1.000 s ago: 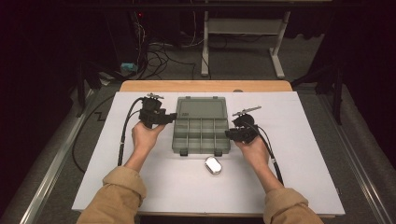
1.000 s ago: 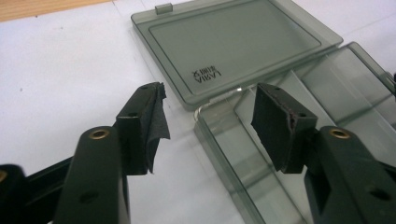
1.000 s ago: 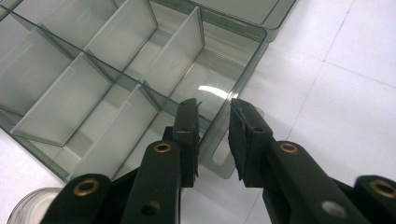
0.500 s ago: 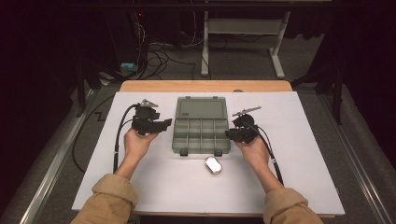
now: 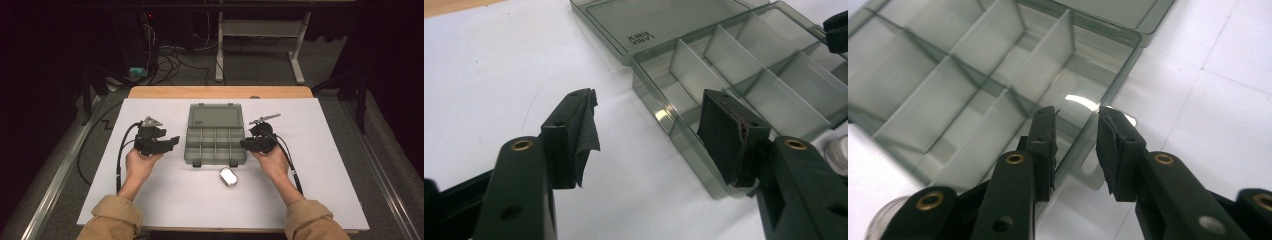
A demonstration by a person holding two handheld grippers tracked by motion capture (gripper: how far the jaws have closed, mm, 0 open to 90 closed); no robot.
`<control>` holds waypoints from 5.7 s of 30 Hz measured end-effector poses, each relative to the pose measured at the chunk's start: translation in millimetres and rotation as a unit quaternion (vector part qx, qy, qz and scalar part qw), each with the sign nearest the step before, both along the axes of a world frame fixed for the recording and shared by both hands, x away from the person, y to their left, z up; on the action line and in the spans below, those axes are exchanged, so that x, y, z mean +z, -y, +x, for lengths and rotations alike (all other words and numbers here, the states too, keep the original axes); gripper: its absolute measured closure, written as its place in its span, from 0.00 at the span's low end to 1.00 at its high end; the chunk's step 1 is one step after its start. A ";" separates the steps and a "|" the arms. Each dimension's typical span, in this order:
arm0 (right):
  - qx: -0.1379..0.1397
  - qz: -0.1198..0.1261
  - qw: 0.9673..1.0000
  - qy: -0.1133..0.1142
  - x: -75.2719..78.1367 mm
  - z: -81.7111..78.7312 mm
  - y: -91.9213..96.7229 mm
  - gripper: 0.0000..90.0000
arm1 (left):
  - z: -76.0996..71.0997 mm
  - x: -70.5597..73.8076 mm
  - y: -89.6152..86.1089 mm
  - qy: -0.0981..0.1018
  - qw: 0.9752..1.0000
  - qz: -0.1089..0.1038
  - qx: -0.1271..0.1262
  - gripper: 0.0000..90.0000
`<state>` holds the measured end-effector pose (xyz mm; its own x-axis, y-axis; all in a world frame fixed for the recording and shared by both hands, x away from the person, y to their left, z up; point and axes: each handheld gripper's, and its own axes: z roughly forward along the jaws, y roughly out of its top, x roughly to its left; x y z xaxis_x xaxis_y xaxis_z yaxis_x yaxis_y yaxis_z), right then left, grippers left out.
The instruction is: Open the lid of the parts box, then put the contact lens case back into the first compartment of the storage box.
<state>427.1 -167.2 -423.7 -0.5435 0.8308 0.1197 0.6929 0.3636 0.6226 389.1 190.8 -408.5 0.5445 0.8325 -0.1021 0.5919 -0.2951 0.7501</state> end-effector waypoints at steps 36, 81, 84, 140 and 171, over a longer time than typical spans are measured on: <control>0.017 0.068 0.992 0.102 18.5 -72.2 82.6 0.51 | -85.3 -22.9 -51.0 0.058 0.996 -0.058 0.036 0.39; -0.050 0.118 0.962 0.241 -29.8 -168.0 172.6 0.40 | -116.8 -48.1 -77.6 0.079 0.990 -0.105 0.051 0.38; -0.048 0.121 0.963 0.235 -31.1 -167.4 172.4 0.41 | -116.6 -48.1 -79.2 0.077 0.989 -0.111 0.053 0.38; -0.033 0.117 0.965 0.230 -33.1 -167.7 171.9 0.37 | -104.1 -43.7 22.2 0.052 0.995 -0.054 -0.066 0.43; -0.034 0.119 0.966 0.229 -33.5 -167.9 173.6 0.37 | -69.9 -28.7 127.4 -0.048 0.985 0.056 -0.159 0.37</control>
<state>259.2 -340.8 -457.3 -0.5306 0.8446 0.0715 0.3428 0.1367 0.9294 319.2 63.5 -437.2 0.7714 0.6308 -0.0839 0.5234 -0.5541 0.6473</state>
